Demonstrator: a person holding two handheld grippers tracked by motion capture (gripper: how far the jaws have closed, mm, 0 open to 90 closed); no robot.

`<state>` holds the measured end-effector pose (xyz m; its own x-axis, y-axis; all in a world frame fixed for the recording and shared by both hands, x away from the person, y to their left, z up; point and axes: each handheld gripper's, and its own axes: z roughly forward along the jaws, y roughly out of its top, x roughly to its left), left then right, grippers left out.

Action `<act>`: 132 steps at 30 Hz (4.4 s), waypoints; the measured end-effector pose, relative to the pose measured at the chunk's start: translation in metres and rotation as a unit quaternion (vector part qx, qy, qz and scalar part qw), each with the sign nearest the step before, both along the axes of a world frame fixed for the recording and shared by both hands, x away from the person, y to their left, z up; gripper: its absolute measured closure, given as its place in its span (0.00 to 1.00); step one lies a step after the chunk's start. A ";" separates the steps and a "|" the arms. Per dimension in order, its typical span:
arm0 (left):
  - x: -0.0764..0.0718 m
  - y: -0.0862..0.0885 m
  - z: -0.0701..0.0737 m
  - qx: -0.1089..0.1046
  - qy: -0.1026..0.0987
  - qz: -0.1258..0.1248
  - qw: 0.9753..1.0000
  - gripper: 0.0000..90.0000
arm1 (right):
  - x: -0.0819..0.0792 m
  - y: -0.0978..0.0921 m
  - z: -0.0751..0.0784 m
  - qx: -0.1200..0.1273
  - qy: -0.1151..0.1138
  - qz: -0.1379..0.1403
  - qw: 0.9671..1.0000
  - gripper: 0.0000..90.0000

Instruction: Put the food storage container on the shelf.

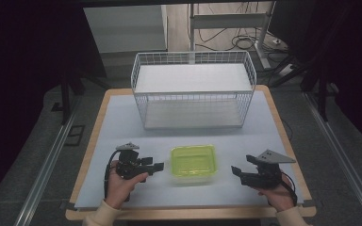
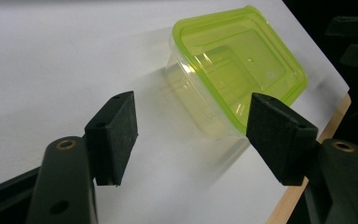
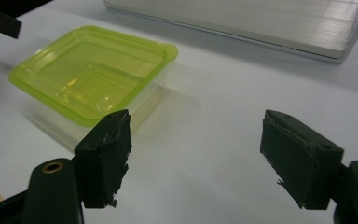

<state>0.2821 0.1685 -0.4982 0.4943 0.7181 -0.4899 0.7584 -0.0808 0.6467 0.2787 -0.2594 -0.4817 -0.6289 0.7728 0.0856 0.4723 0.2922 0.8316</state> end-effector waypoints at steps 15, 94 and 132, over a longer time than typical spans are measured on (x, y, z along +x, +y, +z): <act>0.005 -0.008 0.000 -0.009 0.015 -0.003 1.000 0.38 | 0.018 0.025 0.012 0.029 0.066 0.021 0.997 0.36; 0.012 -0.033 0.004 -0.047 0.018 -0.018 0.999 0.88 | 0.041 0.055 0.010 0.093 0.173 0.056 0.979 0.89; 0.025 -0.023 0.088 -0.046 -0.044 -0.010 0.998 0.88 | 0.049 0.063 0.089 0.118 0.094 0.062 0.987 0.89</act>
